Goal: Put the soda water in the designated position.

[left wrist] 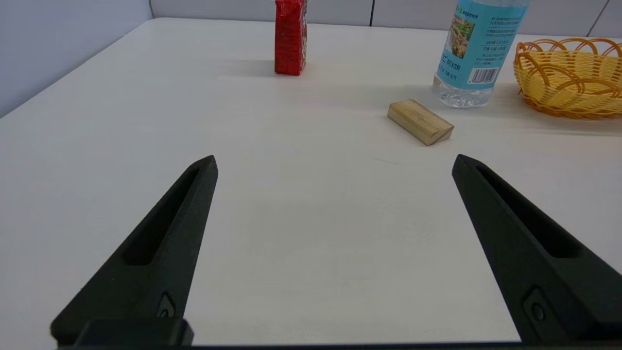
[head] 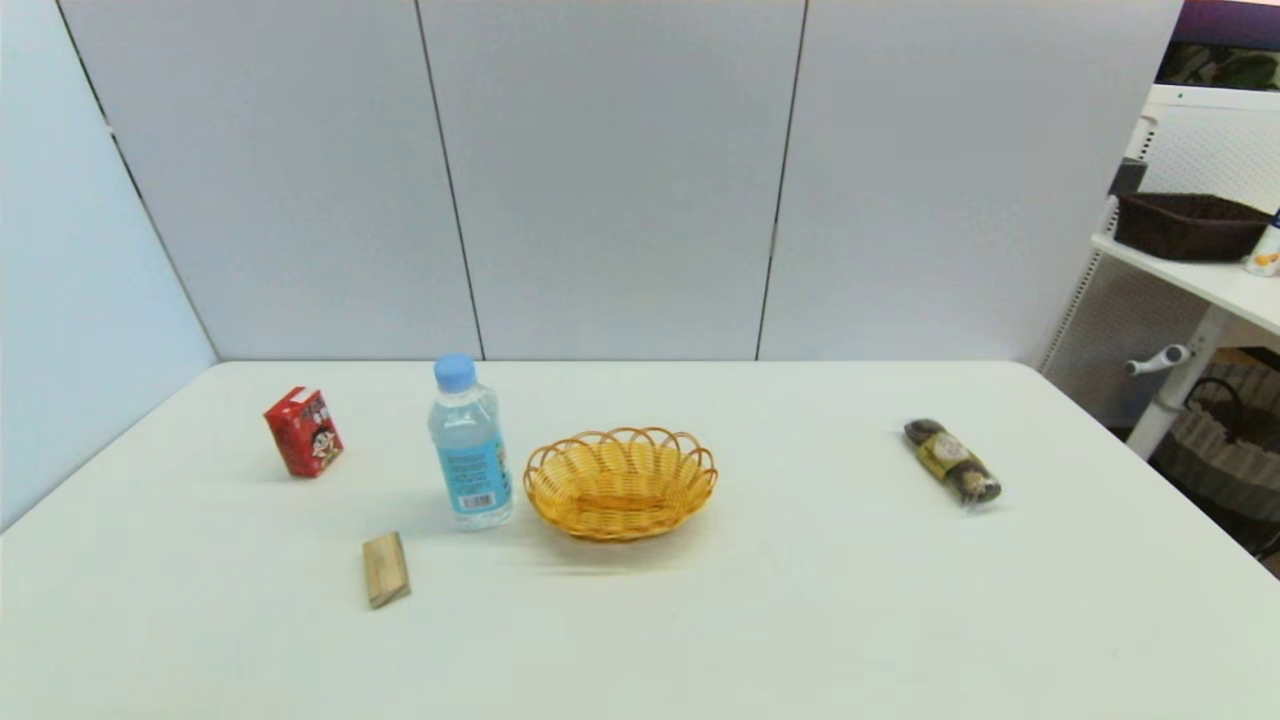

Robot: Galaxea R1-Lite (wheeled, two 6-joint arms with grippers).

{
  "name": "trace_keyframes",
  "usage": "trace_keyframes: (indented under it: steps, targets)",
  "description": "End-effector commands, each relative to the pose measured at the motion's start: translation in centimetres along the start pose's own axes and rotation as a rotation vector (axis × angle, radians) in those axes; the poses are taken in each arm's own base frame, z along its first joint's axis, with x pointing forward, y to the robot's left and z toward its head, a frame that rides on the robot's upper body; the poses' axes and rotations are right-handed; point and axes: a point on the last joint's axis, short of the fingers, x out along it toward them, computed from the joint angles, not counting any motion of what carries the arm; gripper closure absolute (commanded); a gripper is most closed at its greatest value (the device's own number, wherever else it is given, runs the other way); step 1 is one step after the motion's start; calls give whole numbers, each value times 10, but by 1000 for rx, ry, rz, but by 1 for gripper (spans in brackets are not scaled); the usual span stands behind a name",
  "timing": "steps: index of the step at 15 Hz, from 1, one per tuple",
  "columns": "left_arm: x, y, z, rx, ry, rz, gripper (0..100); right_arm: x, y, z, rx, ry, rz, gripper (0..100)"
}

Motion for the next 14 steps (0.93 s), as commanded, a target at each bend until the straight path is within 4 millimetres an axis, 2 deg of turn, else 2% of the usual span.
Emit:
trace_keyframes:
  steps: [1,14]
  targets:
    - [0,0,0,1,-1,0,0,0,0,0,0,0,0,0]
    - [0,0,0,12,-2,-1,0,0,0,0,0,-2,1,0]
